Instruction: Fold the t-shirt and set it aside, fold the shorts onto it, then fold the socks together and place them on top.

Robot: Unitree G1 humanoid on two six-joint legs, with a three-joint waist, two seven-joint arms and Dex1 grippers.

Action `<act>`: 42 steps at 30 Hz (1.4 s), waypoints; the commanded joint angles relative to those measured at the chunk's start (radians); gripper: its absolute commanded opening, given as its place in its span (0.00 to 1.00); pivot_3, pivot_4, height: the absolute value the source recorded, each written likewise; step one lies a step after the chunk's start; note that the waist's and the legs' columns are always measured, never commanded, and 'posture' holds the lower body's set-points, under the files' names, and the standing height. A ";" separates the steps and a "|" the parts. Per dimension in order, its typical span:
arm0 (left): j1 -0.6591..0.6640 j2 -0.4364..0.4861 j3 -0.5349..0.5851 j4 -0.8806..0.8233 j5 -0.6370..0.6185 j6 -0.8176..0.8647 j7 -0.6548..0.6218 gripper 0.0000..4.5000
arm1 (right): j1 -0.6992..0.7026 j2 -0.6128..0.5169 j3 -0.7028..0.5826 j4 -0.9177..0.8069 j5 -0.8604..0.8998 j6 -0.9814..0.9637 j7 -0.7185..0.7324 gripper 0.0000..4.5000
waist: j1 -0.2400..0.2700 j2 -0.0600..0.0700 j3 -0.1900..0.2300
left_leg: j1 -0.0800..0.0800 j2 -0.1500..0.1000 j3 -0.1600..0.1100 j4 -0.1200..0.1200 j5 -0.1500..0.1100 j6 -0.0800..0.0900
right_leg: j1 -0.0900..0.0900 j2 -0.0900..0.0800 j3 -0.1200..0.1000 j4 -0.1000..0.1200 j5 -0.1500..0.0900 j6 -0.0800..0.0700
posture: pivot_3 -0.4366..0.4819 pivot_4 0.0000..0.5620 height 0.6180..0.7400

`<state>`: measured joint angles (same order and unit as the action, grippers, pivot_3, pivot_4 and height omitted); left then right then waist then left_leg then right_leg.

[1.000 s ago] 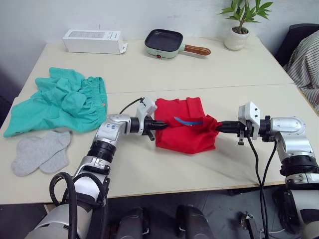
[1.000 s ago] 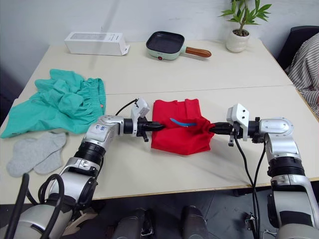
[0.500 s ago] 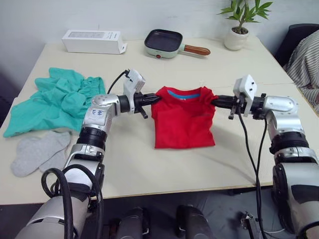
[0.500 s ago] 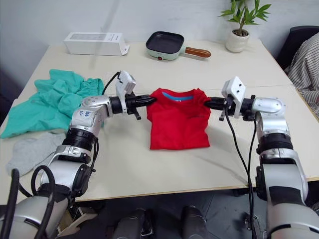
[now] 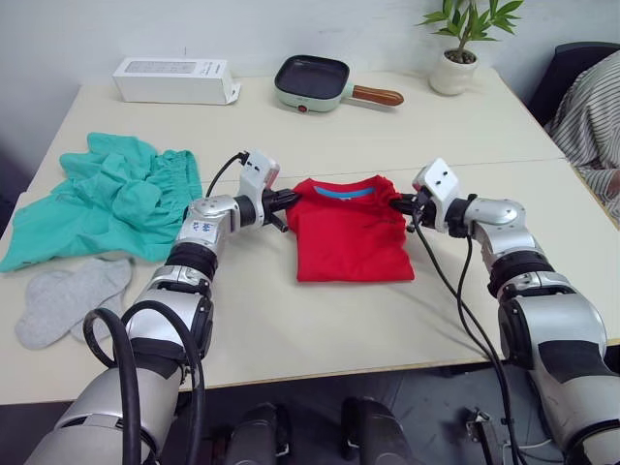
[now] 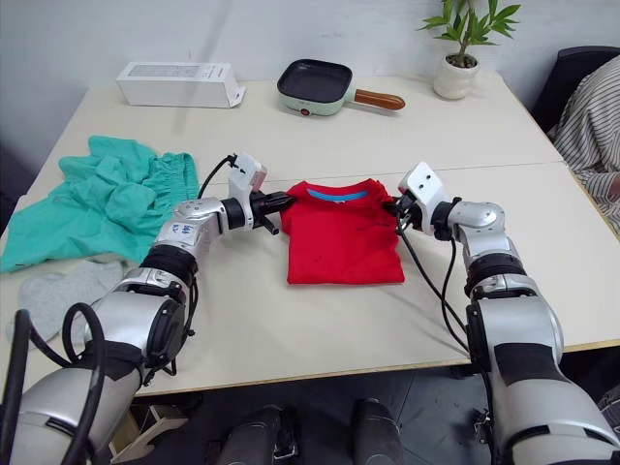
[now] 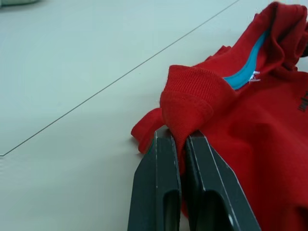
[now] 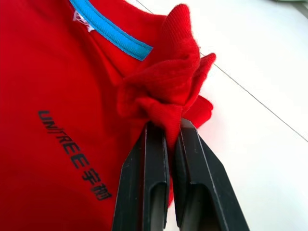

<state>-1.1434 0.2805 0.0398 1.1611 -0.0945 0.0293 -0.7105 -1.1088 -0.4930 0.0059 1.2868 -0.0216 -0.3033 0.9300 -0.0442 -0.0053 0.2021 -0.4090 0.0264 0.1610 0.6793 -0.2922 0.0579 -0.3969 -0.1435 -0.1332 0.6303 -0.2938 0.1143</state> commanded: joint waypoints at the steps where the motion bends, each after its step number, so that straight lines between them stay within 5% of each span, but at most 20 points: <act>1: -0.007 0.006 0.031 -0.008 -0.004 -0.068 0.040 0.25 | -0.024 -0.001 -0.053 -0.013 0.033 -0.022 -0.024 0.25 | -0.002 0.000 0.000 | 0.000 0.000 0.000 0.000 0.000 0.000 | 0.000 0.000 0.000 0.000 0.000 0.000 | 0.48 0.27 1.00; 6: 0.028 0.026 0.045 -0.058 0.000 -0.171 0.072 0.61 | -0.015 -0.039 -0.086 -0.025 0.037 -0.059 -0.052 0.64 | -0.010 0.000 0.000 | 0.000 0.000 0.000 -0.001 0.000 0.000 | 0.000 0.000 0.000 0.000 0.000 0.000 | 0.48 0.27 1.00; 10: 0.104 0.071 0.026 -0.187 -0.005 -0.266 -0.032 0.91 | 0.006 -0.100 -0.126 -0.058 0.070 -0.108 0.006 0.97 | -0.012 0.000 0.000 | 0.000 0.000 0.000 -0.001 0.000 0.000 | 0.000 0.000 0.000 -0.001 0.000 0.000 | 0.48 0.27 1.00; 15: 0.320 0.171 -0.072 -0.545 -0.046 -0.382 -0.366 0.96 | 0.145 -0.148 -0.132 -0.277 0.183 -0.122 0.368 1.00 | -0.011 0.000 0.000 | 0.001 0.000 0.001 -0.005 0.000 0.000 | 0.000 0.001 0.001 -0.002 0.000 0.000 | 0.48 0.27 1.00; 18: 0.437 0.213 -0.139 -0.712 -0.023 -0.450 -0.439 0.96 | 0.319 -0.146 -0.108 -0.546 0.250 -0.064 0.454 1.00 | -0.009 0.000 0.000 | 0.002 0.000 0.001 -0.005 0.000 -0.001 | 0.001 0.001 0.001 -0.002 0.000 0.000 | 0.48 0.27 1.00; 24: 0.525 0.163 -0.242 -0.796 0.117 -0.528 -0.326 0.96 | 0.554 -0.114 -0.028 -0.788 0.202 -0.123 0.404 1.00 | 0.011 0.000 0.000 | 0.003 -0.001 0.000 0.001 -0.001 0.000 | 0.001 -0.004 0.002 -0.002 0.000 0.000 | 0.48 0.27 1.00; 30: 0.473 0.116 -0.313 -0.714 0.350 -0.561 -0.088 0.96 | 0.520 -0.107 0.035 -0.621 0.042 -0.305 0.227 1.00 | 0.016 0.000 0.000 | 0.003 0.000 0.000 0.001 -0.001 0.000 | 0.001 -0.007 0.002 -0.002 0.003 -0.002 | 0.48 0.27 1.00; 35: 0.444 0.127 -0.355 -0.636 0.455 -0.565 0.026 1.00 | 0.480 -0.130 0.077 -0.484 -0.025 -0.478 0.176 0.72 | 0.015 0.000 -0.001 | 0.005 0.001 0.000 0.001 -0.001 0.000 | 0.003 -0.006 0.001 -0.003 0.003 -0.002 | 0.48 0.27 1.00; 42: 0.445 0.142 -0.380 -0.538 0.468 -0.570 0.086 0.53 | 0.456 -0.133 0.117 -0.398 -0.055 -0.623 0.134 0.18 | 0.015 0.000 -0.002 | 0.007 0.001 0.000 0.002 0.000 0.001 | 0.005 -0.007 0.001 -0.003 0.004 -0.003 | 0.48 0.27 1.00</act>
<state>-0.7066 0.3967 -0.3315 0.5687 0.3418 -0.5598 -0.6262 -0.6437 -0.6019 0.1160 0.8696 -0.0626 -0.9085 1.0802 -0.0294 -0.0049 0.2003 -0.4021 0.0277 0.1607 0.6814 -0.2917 0.0592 -0.3921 -0.1504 -0.1318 0.6279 -0.2895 0.1107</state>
